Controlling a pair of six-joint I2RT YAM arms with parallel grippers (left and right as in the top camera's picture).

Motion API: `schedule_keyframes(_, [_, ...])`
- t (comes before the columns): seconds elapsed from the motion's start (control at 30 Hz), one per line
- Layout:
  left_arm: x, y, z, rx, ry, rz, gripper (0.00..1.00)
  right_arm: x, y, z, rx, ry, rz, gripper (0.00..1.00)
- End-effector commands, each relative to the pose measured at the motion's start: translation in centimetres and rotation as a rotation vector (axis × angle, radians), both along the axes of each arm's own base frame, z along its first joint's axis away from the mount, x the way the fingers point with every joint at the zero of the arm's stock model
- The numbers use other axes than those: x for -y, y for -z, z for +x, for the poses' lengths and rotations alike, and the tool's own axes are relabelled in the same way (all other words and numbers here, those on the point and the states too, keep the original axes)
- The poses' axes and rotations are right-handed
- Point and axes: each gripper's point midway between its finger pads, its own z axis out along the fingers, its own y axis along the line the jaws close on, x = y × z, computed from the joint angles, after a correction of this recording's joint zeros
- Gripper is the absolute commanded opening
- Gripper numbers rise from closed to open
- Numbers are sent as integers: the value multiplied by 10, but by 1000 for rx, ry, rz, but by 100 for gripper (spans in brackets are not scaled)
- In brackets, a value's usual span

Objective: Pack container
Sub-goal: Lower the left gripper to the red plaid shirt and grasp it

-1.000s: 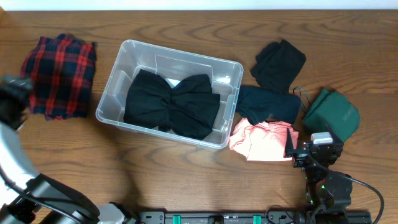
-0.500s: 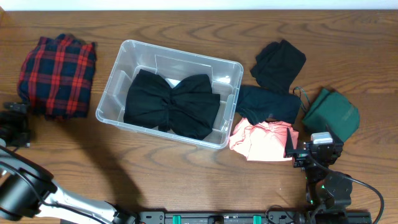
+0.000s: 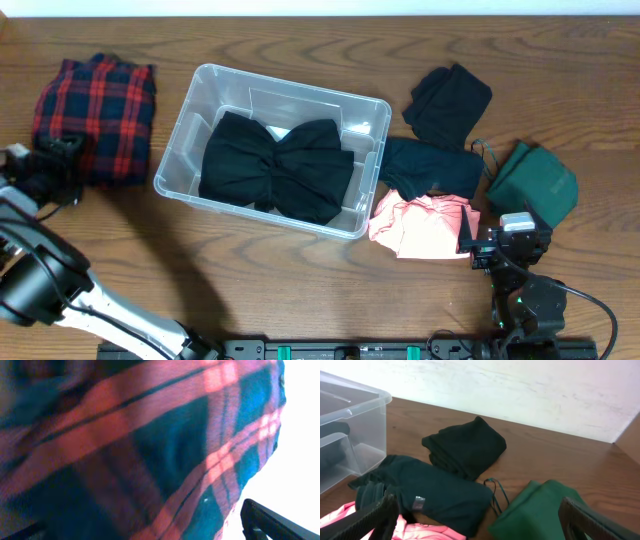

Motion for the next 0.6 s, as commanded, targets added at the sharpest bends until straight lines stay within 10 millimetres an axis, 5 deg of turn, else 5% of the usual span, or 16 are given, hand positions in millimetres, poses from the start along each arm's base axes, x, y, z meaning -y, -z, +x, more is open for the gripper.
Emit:
schedule_keyframes(0.0, [21, 48, 2, -128, -23, -53, 96, 2, 0, 0, 4, 8, -18, 99])
schedule_keyframes(0.1, [23, 56, 4, -170, -36, -22, 88, 2, 0, 0, 4, 8, -18, 99])
schedule_keyframes(0.33, [8, 66, -3, -251, -103, 58, 50, 2, 0, 0, 4, 8, -18, 99])
schedule_keyframes(0.5, [7, 64, -1, -238, -85, 76, 11, 2, 0, 0, 4, 8, -18, 99])
schedule_keyframes(0.57, [13, 57, 6, -182, -38, 66, 6, 2, 0, 0, 4, 8, -18, 99])
